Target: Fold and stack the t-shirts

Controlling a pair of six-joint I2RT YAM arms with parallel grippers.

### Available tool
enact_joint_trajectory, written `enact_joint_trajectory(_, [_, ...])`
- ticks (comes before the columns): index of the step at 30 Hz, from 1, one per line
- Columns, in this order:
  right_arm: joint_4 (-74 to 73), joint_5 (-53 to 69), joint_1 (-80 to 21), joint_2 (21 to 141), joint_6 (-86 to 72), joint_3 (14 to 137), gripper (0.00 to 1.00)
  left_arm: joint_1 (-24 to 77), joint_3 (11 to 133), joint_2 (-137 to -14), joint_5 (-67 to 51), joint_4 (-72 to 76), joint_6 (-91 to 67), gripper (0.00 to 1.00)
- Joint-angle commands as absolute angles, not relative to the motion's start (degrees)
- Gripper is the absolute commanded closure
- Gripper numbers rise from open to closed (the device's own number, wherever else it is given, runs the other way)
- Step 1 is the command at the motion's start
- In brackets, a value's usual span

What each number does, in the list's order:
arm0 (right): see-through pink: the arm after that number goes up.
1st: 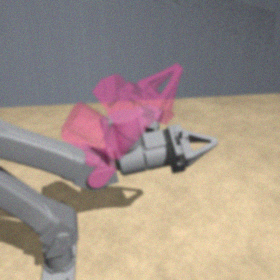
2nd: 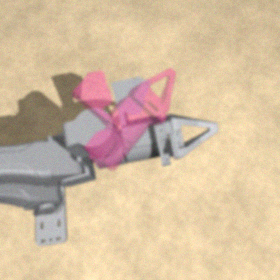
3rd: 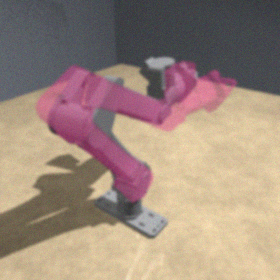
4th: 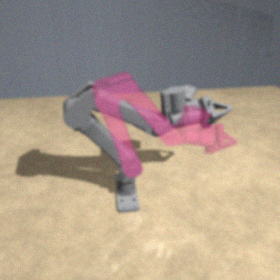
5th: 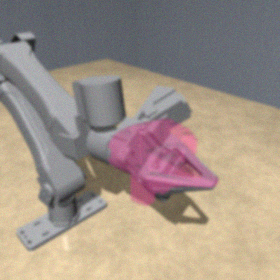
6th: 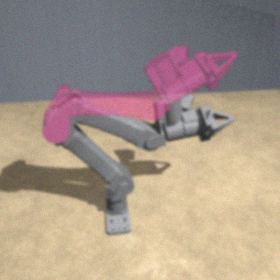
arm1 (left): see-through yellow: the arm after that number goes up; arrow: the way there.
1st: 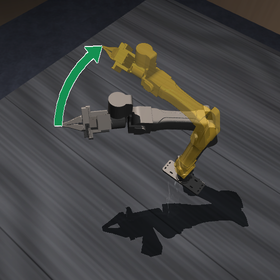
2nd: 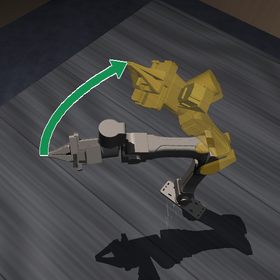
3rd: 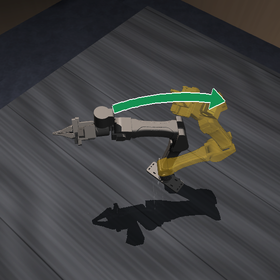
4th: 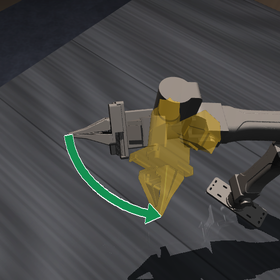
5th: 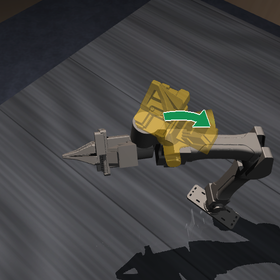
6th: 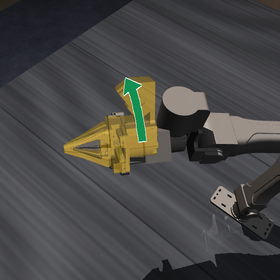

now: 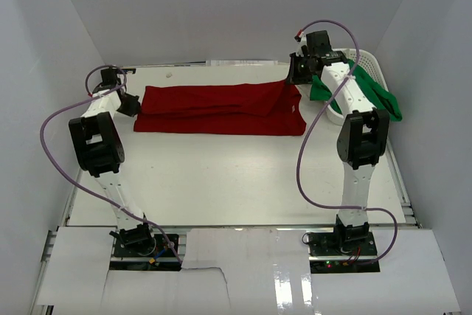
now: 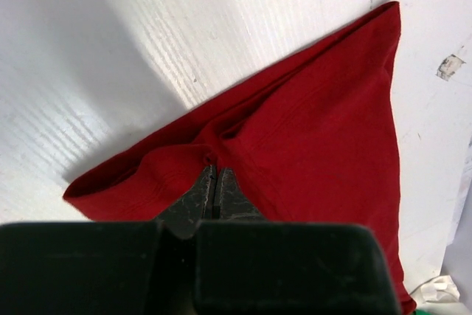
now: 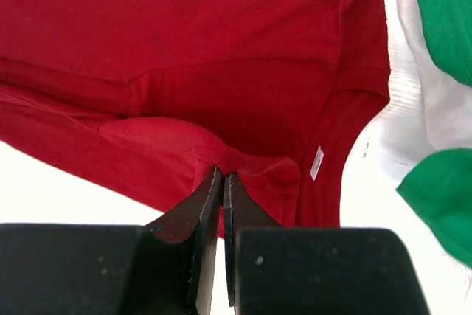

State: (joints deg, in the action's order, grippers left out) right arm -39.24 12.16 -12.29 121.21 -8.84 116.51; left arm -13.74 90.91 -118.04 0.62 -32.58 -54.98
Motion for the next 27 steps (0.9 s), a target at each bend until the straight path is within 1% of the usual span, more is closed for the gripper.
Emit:
enact_joint_trajectory(1, [-34.28,13.80,-11.60,122.78,-9.23,116.10,0.92,-13.18,94.04,-118.47,1.84,-32.43,-55.28,1.00])
enact_joint_trajectory(7, [-29.62,14.85,-10.99,125.24,-9.84,117.07,0.92,-12.83,95.80,-120.58,2.37,-32.43,-55.46,1.00])
enact_joint_trajectory(13, [-28.92,15.46,-9.85,129.28,-10.28,120.93,0.92,-12.74,97.21,-121.99,2.46,-32.52,-55.63,1.00])
enact_joint_trajectory(21, [-26.55,16.52,-8.96,131.31,-10.72,121.03,0.92,-12.57,98.09,-122.96,1.58,-32.08,-57.04,1.00])
enact_joint_trajectory(23, [-25.50,17.22,-8.79,131.92,-10.90,121.03,0.72,-12.57,98.17,-123.22,0.97,-31.99,-56.87,1.00])
enact_joint_trajectory(24, [-24.97,17.40,-8.70,132.10,-10.90,120.94,0.64,-12.66,98.09,-123.40,0.79,-31.99,-56.78,1.00])
enact_joint_trajectory(25, [-24.44,17.66,-8.70,132.36,-11.07,121.02,0.51,-12.66,97.91,-123.49,0.53,-31.99,-56.78,0.97])
enact_joint_trajectory(26, [-23.56,17.67,-8.61,132.80,-11.60,121.11,0.47,-12.57,97.56,-123.49,0.44,-31.99,-56.69,0.93])
enact_joint_trajectory(27, [-23.29,18.01,-8.44,133.15,-11.86,121.46,0.42,-12.57,96.60,-123.23,0.53,-31.99,-56.95,0.92])
